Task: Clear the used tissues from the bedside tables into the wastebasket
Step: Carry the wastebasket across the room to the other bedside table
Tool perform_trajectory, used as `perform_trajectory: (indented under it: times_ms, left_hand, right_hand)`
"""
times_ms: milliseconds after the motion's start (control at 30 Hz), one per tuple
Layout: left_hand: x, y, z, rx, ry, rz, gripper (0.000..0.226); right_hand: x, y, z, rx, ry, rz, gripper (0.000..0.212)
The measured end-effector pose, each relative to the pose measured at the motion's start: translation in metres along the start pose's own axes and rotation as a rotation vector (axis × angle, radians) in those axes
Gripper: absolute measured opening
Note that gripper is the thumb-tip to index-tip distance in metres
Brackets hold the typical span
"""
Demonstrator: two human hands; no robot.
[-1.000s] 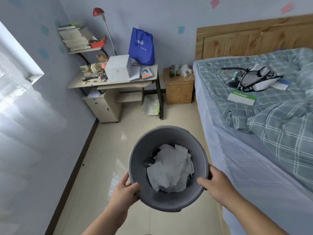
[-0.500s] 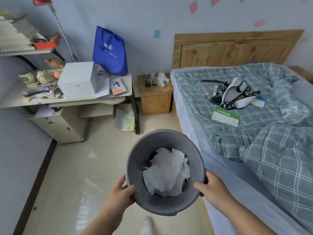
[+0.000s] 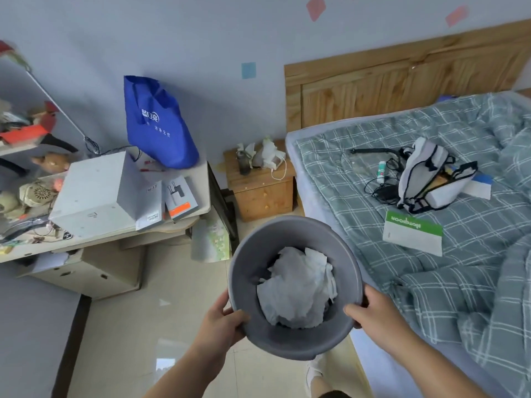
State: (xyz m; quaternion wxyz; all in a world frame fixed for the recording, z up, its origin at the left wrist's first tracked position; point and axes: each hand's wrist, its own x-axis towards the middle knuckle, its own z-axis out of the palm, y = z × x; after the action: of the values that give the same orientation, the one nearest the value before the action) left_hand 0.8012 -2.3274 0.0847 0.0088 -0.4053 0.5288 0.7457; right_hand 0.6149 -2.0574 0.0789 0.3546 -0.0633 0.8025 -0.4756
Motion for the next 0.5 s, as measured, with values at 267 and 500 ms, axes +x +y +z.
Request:
perform_trajectory:
  times_ms: [267,500]
  left_hand:
    - [0.101,0.091,0.032,-0.058,0.105,0.031,0.064]
    - [0.199,0.143,0.017,-0.107,0.125,-0.008,0.058]
  right_hand:
    - [0.143,-0.097,-0.041,-0.092,-0.048,-0.019,0.015]
    - [0.245,-0.162,-0.033,-0.097,-0.075,0.002,0.021]
